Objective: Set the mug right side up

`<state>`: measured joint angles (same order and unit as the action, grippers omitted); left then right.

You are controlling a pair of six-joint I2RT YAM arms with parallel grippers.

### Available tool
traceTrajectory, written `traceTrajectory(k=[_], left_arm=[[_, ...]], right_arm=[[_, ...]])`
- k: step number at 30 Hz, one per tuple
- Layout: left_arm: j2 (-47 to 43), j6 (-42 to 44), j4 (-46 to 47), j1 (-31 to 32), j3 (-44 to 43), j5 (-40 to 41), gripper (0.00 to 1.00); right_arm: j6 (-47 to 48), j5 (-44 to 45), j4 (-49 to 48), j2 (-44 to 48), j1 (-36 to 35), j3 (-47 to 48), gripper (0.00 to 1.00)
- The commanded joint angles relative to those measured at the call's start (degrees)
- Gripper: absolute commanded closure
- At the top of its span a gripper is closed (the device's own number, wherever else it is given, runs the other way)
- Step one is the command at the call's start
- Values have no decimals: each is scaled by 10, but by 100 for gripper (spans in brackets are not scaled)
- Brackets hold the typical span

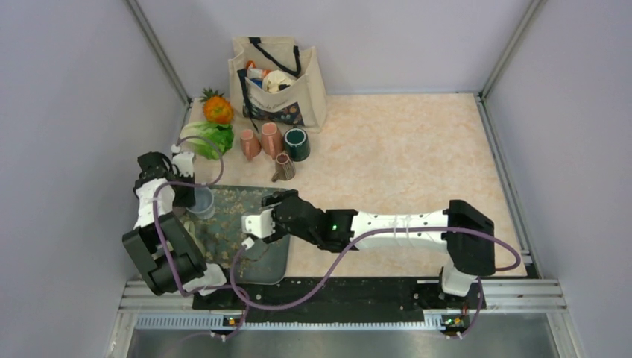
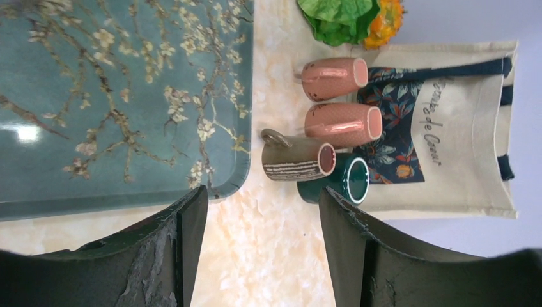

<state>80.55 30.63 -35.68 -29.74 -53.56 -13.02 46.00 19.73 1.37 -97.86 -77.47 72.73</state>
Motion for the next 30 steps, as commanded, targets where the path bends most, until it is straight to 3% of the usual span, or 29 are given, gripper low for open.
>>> traceTrajectory(k=[1, 4, 12, 18, 20, 26, 30], left_arm=[[-4, 16, 53, -19, 17, -39, 74], [-28, 21, 55, -23, 26, -46, 54], [-90, 65, -37, -22, -30, -131, 30], [-103, 41, -83, -13, -105, -240, 24], [-106, 14, -75, 31, -118, -245, 23], [-53, -10, -13, 277, -106, -122, 18], [50, -27, 20, 355, -134, -87, 22]], right_arm=[[-76, -18, -37, 36, 38, 2, 35], [-107, -30, -42, 43, 59, -1, 31], [-153, -51, -52, 67, 98, -21, 30], [-202, -64, -60, 98, 137, -47, 29], [-229, -74, -65, 114, 159, -61, 29], [-327, -137, -100, 170, 244, -123, 28], [-368, -164, -132, 207, 283, -175, 27]])
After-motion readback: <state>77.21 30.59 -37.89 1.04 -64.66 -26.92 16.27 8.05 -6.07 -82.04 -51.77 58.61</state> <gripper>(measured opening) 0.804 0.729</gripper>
